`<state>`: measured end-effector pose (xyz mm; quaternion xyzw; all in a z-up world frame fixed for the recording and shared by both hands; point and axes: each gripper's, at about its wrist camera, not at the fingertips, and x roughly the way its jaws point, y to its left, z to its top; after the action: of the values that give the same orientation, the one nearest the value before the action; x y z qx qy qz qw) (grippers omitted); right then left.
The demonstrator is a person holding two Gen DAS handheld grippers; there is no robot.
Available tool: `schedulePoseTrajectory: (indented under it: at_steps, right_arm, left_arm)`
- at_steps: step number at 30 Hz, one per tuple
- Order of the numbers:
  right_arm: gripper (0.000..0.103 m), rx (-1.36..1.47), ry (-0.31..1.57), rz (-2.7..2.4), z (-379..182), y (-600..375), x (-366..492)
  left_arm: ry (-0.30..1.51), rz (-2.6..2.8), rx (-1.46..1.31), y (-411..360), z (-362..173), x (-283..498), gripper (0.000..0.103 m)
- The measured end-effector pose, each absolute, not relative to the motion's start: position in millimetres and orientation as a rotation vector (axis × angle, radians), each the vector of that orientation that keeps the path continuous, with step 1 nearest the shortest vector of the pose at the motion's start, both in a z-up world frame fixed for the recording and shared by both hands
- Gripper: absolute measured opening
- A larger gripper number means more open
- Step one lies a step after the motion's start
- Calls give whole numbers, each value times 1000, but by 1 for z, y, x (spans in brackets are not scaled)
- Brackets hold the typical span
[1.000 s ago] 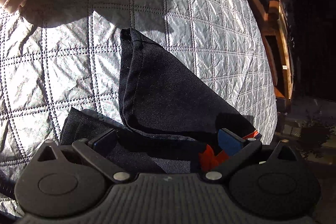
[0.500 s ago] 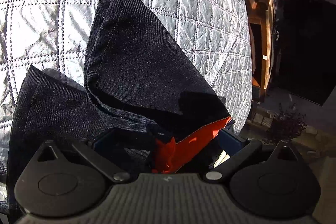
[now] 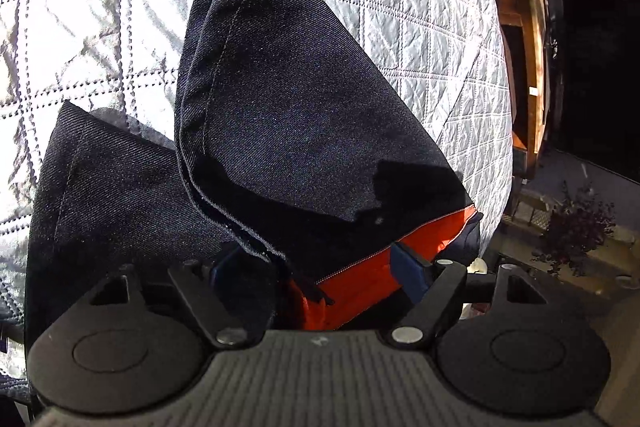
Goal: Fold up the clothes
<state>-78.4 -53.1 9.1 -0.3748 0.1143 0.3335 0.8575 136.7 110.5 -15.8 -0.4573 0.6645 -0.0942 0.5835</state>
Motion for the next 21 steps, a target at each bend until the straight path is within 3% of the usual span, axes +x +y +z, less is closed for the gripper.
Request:
schedulePoseTrajectory:
  at_steps: [3,4,5,7,11,16,19,21]
  right_arm:
    - [23,-764,231,709,16,-58,-84]
    - [33,-719,247,690,21,-64,-82]
    - [50,-675,263,671,27,-71,-79]
    - [64,-568,307,615,39,-88,-71]
    - [67,-177,524,337,63,-160,-21]
    - [68,434,727,-12,55,-284,30]
    - [67,680,754,-105,40,-336,49]
    - [66,790,757,-152,31,-362,60]
  left_arm:
    - [1572,-210,-1044,105,-20,138,54]
    - [1575,-206,-1038,101,-21,140,51]
    - [1576,-202,-1032,99,-22,141,45]
    - [1568,-191,-1023,101,-20,140,32]
    - [1561,-180,-1017,101,-20,139,20]
    - [1594,-154,-1018,99,-27,133,23]
    - [1590,-134,-1010,97,-29,129,31]
    - [1574,-139,-1026,95,-28,128,44]
